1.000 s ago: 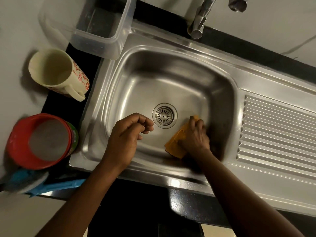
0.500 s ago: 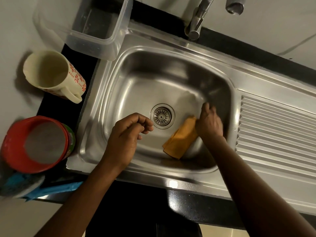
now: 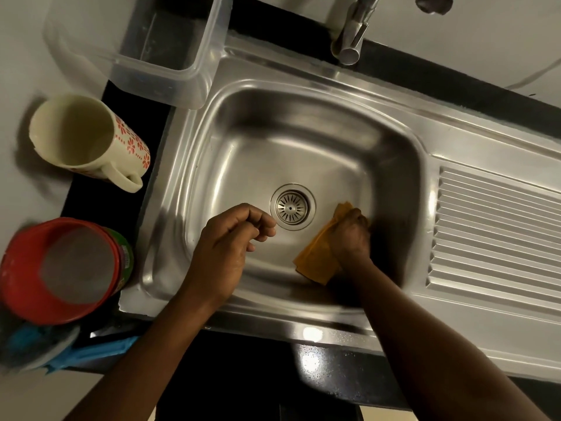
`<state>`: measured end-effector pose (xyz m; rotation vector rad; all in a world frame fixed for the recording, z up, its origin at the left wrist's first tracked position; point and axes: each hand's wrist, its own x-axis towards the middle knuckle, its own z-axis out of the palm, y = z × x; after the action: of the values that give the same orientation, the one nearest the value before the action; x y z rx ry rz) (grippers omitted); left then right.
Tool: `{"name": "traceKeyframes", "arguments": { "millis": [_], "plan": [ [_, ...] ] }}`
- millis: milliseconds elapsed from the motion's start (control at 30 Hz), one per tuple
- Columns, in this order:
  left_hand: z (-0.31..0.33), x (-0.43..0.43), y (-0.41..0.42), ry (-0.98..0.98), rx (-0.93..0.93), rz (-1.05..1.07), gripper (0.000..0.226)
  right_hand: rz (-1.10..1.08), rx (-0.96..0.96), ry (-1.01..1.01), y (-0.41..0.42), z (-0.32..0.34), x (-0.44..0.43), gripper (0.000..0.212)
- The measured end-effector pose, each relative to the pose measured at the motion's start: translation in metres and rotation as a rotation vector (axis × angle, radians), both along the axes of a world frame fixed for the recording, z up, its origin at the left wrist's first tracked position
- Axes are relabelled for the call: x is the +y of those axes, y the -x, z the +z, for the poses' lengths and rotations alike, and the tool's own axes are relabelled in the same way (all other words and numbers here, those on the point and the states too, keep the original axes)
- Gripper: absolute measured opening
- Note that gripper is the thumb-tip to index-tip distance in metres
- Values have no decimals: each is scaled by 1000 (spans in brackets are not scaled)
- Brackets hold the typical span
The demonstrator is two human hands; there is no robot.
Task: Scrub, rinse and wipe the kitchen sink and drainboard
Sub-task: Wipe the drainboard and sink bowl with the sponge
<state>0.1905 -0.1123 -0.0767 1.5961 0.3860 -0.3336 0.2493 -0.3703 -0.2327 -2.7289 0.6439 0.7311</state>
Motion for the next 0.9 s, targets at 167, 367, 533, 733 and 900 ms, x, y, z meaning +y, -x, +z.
{"name": "traceKeyframes", "arguments": {
  "millis": [167,367,533,733,900],
  "plan": [
    [-1,7,0,-1,-1,-2,30,70,-77,44,-28,-5,1,46],
    [-4,17,3,-17,-8,10,30,325,-98,-30,-96,-11,37,55],
    [-8,19,10,-32,12,13,30,639,-100,-238,-113,-12,98,42],
    [-8,23,14,-21,6,34,30,382,-175,-310,-111,0,76,51],
    [-6,19,12,-26,3,23,29,254,-76,-247,-95,1,67,63]
  ]
}}
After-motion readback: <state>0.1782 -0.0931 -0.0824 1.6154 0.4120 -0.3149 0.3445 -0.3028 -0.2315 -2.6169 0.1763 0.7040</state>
